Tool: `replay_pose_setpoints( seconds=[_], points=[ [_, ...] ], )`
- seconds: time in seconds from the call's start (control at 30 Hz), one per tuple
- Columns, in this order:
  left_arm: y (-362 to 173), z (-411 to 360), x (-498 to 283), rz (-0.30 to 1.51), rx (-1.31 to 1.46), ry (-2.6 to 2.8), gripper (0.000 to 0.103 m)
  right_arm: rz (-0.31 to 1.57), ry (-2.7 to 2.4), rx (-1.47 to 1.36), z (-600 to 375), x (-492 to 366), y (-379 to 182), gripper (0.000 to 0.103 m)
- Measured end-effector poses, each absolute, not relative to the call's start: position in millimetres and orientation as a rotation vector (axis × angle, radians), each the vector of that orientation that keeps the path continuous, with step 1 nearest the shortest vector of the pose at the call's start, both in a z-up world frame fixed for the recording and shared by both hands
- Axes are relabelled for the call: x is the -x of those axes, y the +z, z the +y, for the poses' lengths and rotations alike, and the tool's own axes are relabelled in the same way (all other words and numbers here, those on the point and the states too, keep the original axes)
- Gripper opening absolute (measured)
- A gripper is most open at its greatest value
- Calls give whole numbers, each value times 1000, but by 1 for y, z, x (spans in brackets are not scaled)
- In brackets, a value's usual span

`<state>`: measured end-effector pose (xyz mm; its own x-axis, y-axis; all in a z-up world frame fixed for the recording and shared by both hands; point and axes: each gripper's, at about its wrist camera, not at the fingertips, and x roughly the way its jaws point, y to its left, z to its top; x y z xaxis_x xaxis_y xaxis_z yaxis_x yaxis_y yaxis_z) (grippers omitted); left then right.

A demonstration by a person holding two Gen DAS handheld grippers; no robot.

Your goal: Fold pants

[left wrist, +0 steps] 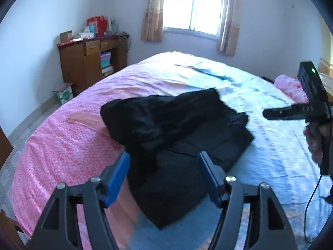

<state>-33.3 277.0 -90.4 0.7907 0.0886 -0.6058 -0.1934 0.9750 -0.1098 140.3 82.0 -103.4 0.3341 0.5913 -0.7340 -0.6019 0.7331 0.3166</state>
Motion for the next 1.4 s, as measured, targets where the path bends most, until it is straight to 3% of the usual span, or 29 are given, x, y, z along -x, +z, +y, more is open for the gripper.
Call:
replay_pose_setpoints(
  seconds=[0.13,0.5,0.73,0.97,1.1,1.4],
  points=[
    [-78,262,49,609,171,148,78,899,760,9,64,-102,-92,58],
    [-58,242,70,582,163,145,78,777,721,-4,37,-54,-74,58],
    [-50,234,78,566,154,151,91,755,719,-19,24,-38,-65,58],
    [-47,223,78,568,133,140,93,750,708,-32,11,-32,-65,58],
    [-47,221,79,566,135,153,103,747,706,-41,6,-29,-64,58],
    [-45,216,78,578,121,153,103,728,703,-50,-4,-23,-60,58]
  ],
)
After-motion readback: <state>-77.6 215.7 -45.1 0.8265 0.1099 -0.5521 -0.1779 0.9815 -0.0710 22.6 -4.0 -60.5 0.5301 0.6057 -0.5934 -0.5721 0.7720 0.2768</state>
